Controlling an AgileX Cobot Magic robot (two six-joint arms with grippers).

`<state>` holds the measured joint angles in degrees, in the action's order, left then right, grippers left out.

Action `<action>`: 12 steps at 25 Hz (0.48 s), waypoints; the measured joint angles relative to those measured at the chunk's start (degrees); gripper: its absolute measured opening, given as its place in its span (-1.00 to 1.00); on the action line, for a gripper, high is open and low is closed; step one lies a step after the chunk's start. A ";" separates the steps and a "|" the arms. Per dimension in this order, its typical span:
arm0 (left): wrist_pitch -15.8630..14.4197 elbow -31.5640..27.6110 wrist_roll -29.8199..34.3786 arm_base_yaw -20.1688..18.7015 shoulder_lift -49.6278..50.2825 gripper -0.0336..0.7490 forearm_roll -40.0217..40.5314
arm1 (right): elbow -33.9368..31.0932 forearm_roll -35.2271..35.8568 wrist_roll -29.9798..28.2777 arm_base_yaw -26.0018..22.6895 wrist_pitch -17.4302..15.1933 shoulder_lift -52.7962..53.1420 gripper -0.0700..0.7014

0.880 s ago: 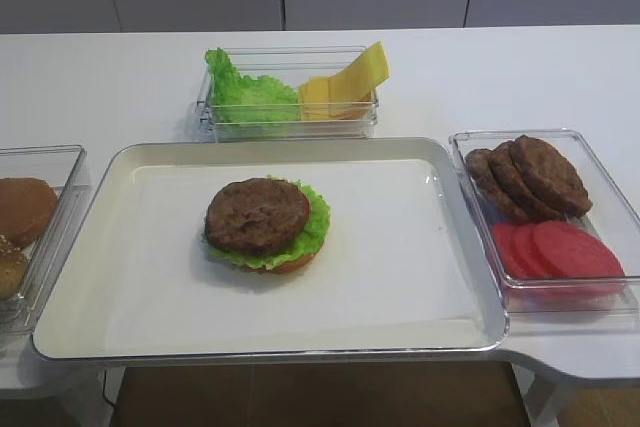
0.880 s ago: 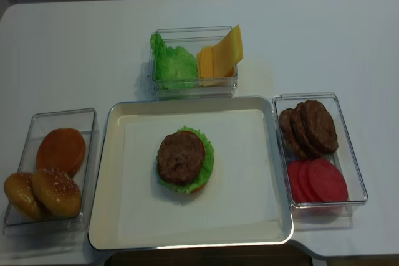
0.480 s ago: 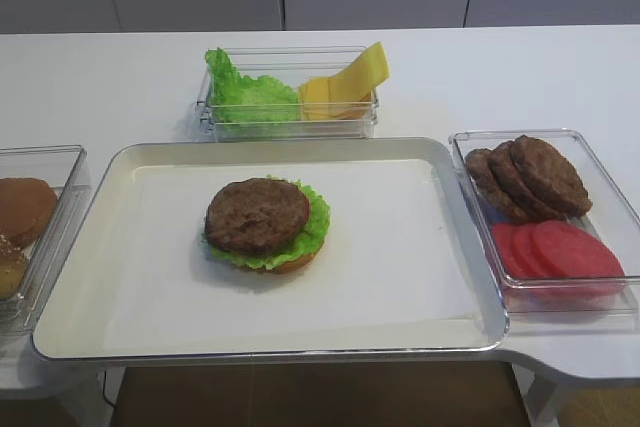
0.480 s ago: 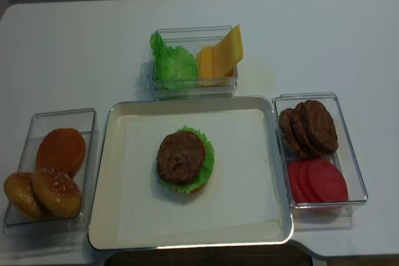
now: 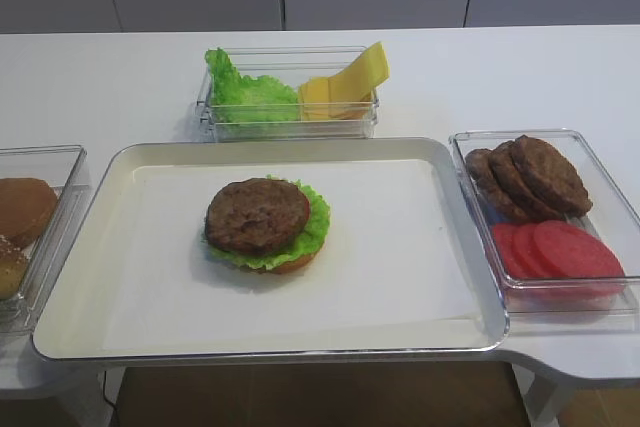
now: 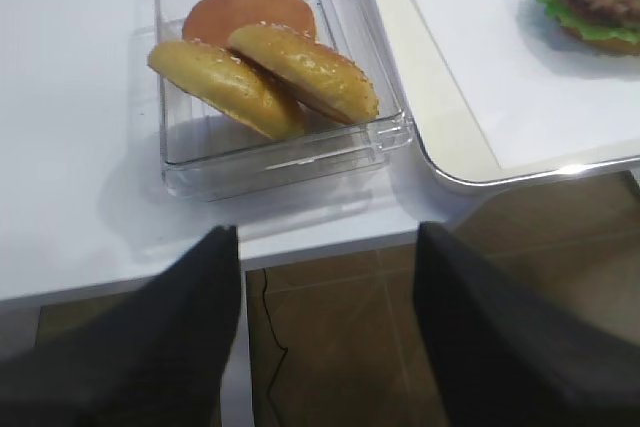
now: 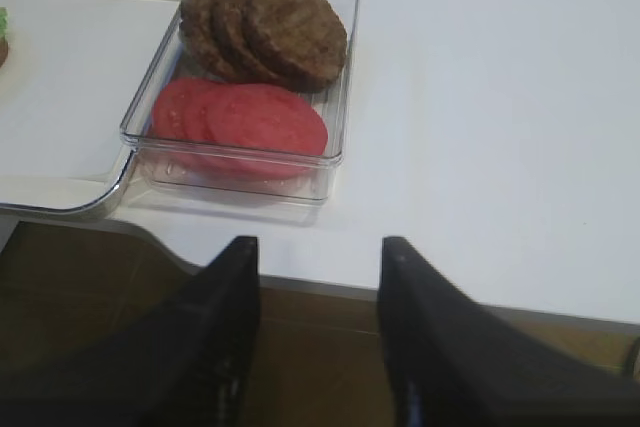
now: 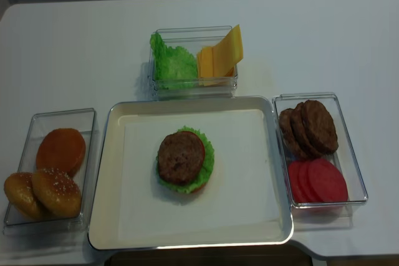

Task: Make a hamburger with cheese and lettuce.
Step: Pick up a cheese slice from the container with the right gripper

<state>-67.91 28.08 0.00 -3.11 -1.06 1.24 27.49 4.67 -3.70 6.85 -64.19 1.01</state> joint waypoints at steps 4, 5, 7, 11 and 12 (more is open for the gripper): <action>0.00 0.00 0.00 0.00 0.00 0.14 0.00 | 0.60 1.62 0.00 0.00 0.83 0.00 0.01; 0.00 0.00 0.00 0.00 0.00 0.14 0.00 | 0.90 2.58 0.00 0.00 1.44 -0.26 0.01; 0.00 0.00 0.00 0.00 0.00 0.14 0.00 | 1.58 4.86 0.00 0.00 2.51 -1.84 0.01; 0.00 0.00 0.00 0.00 0.00 0.14 0.00 | 2.24 7.40 0.00 0.00 4.10 -8.83 0.01; 0.00 0.00 0.00 0.00 0.00 0.14 0.00 | 2.38 7.90 0.00 0.00 4.10 -11.04 0.01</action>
<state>-67.91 28.08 0.00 -3.11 -1.06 1.24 29.87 12.57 -3.70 6.85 -60.09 -10.03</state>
